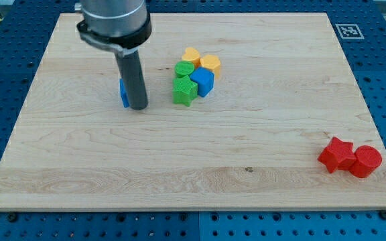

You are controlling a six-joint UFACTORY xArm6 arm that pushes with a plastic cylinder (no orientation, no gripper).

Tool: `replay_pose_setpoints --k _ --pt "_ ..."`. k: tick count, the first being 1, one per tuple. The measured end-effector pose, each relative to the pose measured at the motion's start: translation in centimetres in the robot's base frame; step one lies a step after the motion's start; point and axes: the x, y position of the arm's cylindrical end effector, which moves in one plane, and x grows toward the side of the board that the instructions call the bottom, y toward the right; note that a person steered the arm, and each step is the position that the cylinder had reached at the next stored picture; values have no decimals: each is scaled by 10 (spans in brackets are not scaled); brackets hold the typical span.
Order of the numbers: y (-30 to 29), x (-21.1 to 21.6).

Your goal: Move the blue triangle close to the green star

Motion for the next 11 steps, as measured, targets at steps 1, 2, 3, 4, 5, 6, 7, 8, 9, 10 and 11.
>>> replay_pose_setpoints --k 1,2,3,4,5,6,7,8,9,10,11 --pt "2 0" --pt "-23 47" --pt "-62 60" --pt "-54 26" --pt "-44 3" --pt "-44 0" --pt "-30 -9" --pt "-16 -17" --pt "-9 -22" --pt "-26 -25" --pt "-35 -47"
